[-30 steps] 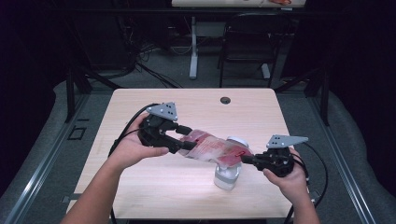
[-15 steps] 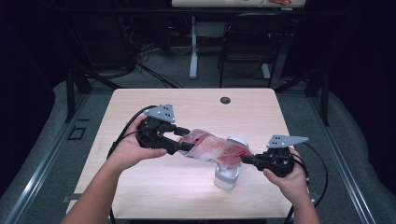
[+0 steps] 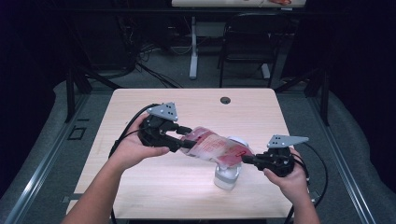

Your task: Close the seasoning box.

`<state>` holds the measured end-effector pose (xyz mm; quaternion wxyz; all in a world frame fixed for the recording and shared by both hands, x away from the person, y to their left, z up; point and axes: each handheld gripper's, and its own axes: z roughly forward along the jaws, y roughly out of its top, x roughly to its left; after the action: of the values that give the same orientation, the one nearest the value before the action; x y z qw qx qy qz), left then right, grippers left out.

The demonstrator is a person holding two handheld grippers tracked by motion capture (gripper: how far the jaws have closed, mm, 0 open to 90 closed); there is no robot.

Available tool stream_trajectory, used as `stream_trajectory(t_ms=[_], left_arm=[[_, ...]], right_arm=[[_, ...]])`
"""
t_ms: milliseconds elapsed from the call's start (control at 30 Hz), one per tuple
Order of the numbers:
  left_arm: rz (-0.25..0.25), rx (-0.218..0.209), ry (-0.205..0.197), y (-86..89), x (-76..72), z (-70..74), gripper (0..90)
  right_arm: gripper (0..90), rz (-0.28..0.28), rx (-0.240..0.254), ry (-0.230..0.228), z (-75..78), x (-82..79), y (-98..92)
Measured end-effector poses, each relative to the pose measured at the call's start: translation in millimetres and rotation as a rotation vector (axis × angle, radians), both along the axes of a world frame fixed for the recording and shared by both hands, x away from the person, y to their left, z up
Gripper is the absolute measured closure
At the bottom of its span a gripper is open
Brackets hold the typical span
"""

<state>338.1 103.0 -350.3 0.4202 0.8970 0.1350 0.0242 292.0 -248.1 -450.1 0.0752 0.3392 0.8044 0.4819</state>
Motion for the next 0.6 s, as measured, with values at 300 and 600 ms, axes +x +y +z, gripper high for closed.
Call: stream_trajectory(t_ms=[300,600], left_arm=[[0.007,-0.005,-0.001,-3.5,0.1,2.0,56.9],[0.01,-0.008,-0.003,-6.5,-0.3,3.5,57.6]], right_arm=[[89.4,-0.004,-0.006,0.006,-1.5,0.9,-0.7],[89.3,-0.01,-0.004,0.014,-2.7,1.3,-1.8]])
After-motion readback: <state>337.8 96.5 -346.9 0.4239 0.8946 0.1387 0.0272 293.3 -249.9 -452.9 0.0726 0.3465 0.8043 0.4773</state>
